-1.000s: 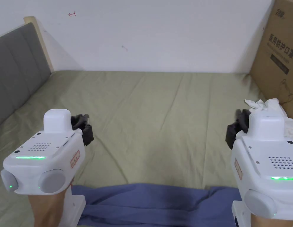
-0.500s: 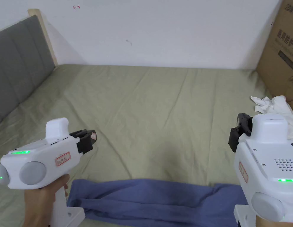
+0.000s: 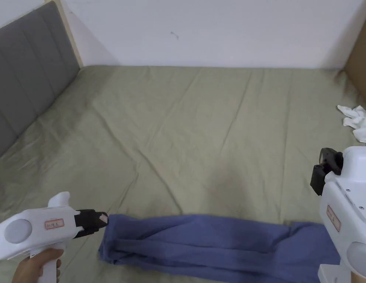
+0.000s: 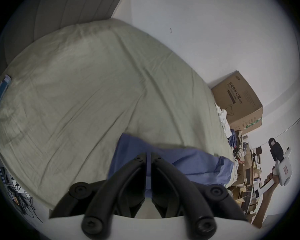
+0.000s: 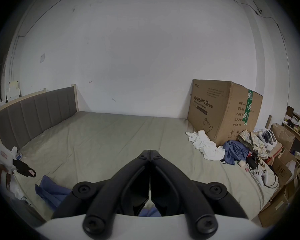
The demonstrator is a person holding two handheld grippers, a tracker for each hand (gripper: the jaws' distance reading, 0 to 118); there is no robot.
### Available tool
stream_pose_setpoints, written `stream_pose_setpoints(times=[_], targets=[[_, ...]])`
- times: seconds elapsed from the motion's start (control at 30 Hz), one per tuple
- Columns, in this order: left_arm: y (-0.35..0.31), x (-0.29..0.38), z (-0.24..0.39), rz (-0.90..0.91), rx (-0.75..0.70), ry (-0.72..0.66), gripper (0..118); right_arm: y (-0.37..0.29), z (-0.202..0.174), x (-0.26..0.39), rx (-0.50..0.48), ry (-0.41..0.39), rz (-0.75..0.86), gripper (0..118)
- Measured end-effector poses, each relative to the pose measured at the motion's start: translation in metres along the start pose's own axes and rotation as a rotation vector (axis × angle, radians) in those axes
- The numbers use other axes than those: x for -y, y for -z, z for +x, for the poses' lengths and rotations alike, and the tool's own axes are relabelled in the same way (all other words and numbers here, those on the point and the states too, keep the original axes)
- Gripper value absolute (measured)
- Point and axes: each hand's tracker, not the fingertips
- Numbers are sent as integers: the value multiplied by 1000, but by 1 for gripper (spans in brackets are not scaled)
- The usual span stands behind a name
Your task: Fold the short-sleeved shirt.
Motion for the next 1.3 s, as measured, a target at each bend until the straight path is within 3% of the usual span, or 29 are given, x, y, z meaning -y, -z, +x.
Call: stream_pose_setpoints(times=[0.03, 0.07, 0.1, 0.17, 0.3, 0.43, 0.6, 0.73, 0.8, 0.83, 1.03, 1.3], targets=[[3, 1, -5, -13, 9, -9, 10, 2, -1, 2, 1, -1, -9, 3], [9, 1, -11, -36, 16, -20, 21, 4, -3, 4, -1, -1, -19, 3], [13, 1, -15, -53, 18, -36, 40, 7, -4, 6, -2, 1, -30, 3], [27, -4, -32, -69, 5, -34, 90, 11, -7, 10, -4, 2, -48, 3], [37, -3, -35, -72, 18, -57, 97, 17, -13, 16, 1, -10, -74, 3], [51, -5, -36, -124, 44, -84, 97, 22, -15, 20, -1, -24, -93, 3], [65, 1, -34, -142, 22, -22, 90, 24, -12, 24, 12, -21, -111, 3], [64, 6, -19, -139, -28, 64, 62, 26, -10, 26, 16, -22, -124, 3], [68, 2, -24, -149, -15, 69, 24, 26, -9, 26, 18, -17, -125, 3], [70, 3, -23, -157, 0, 68, 20, 26, -7, 26, 18, -14, -125, 3], [62, 3, 2, -94, -87, 173, 19, 21, 0, 21, 20, -8, -112, 3], [6, -26, 0, 9, -101, 125, 8, 12, 11, 13, 30, 15, -82, 3]])
